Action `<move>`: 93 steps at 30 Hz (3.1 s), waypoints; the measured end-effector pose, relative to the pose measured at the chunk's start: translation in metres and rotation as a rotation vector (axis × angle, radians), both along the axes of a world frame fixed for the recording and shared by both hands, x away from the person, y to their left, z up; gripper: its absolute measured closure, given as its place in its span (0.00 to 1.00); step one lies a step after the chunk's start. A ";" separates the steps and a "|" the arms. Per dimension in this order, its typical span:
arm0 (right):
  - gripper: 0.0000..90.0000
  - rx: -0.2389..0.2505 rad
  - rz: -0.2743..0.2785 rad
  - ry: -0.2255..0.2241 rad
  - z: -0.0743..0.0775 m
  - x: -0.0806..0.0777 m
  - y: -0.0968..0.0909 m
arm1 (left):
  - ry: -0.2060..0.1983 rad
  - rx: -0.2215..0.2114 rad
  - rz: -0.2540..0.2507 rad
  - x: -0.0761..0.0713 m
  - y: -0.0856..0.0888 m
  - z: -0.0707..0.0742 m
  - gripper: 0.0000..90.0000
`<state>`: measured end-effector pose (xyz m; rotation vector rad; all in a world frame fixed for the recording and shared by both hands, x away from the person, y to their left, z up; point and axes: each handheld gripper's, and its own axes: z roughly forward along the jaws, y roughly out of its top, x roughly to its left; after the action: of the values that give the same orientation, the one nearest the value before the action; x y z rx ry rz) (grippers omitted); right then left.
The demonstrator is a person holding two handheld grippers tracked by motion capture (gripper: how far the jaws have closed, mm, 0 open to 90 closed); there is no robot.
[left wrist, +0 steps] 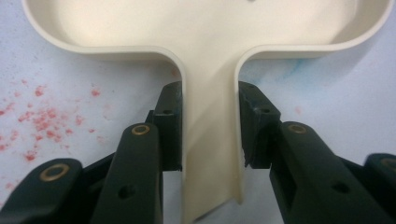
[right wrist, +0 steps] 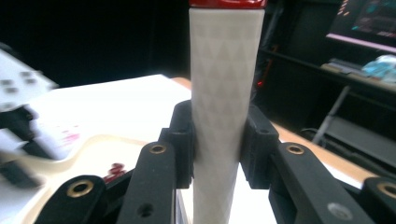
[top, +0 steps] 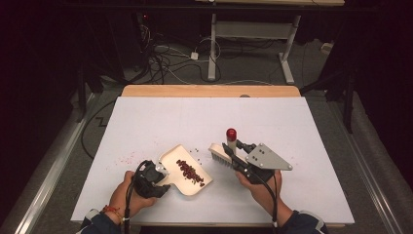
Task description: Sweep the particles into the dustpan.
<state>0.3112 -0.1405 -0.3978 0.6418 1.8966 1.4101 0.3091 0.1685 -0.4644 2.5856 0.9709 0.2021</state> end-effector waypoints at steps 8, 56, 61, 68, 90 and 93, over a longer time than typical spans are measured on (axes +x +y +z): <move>0.78 0.047 -0.023 -0.006 -0.004 0.049 0.019 | 0.013 -0.017 0.008 0.001 0.001 0.000 0.71; 0.78 -0.001 0.069 0.050 -0.008 0.011 0.033 | 0.018 -0.022 0.008 0.002 0.008 0.001 0.71; 0.78 -0.008 0.071 0.066 -0.007 0.002 0.029 | 0.026 -0.022 0.008 0.002 0.012 0.002 0.71; 0.78 -0.028 0.107 0.074 -0.008 -0.007 0.039 | 0.024 -0.018 0.009 0.002 0.012 0.002 0.71; 0.78 0.020 0.112 0.043 0.006 -0.003 0.035 | 0.017 -0.016 0.004 0.002 0.011 0.002 0.71; 0.78 0.014 0.101 0.038 0.004 0.003 0.037 | 0.020 -0.020 0.005 0.002 0.012 0.002 0.71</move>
<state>0.3146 -0.1037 -0.3941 0.5914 1.9748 1.4848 0.3110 0.1805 -0.4621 2.5719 0.9811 0.1664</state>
